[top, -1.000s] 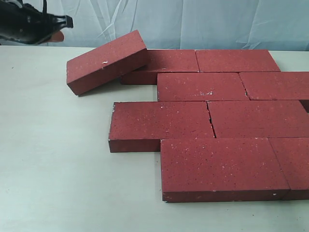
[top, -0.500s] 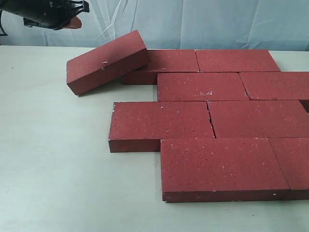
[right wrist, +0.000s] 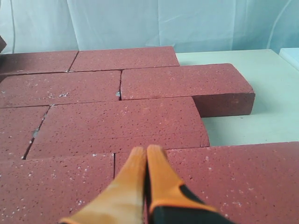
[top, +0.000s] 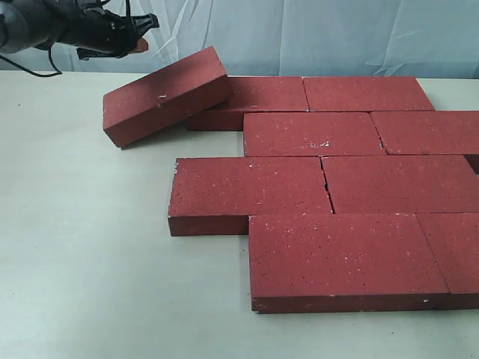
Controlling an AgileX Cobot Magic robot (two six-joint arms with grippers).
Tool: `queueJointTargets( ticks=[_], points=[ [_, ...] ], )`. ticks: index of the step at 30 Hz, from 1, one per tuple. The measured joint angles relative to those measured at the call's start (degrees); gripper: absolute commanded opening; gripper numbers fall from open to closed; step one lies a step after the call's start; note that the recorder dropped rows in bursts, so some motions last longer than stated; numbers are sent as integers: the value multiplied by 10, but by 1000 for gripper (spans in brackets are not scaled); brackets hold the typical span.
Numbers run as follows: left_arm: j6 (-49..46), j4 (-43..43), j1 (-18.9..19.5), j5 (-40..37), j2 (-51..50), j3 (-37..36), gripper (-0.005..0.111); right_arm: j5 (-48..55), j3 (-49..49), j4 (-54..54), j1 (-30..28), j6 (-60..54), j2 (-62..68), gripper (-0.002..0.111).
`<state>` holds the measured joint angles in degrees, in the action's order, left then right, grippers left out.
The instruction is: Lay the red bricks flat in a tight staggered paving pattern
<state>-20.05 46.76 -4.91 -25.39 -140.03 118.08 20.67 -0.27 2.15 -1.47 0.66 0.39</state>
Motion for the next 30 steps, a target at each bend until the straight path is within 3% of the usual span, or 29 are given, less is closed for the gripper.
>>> queueJointTargets(
  ticks=[12, 30],
  points=[
    [3, -1, -1, -27, -49, 33, 0, 0, 0, 0, 0, 0, 0, -1],
    [-28, -22, 2, -200, -42, 54, 0, 0, 0, 0, 0, 0, 0, -1]
  ],
)
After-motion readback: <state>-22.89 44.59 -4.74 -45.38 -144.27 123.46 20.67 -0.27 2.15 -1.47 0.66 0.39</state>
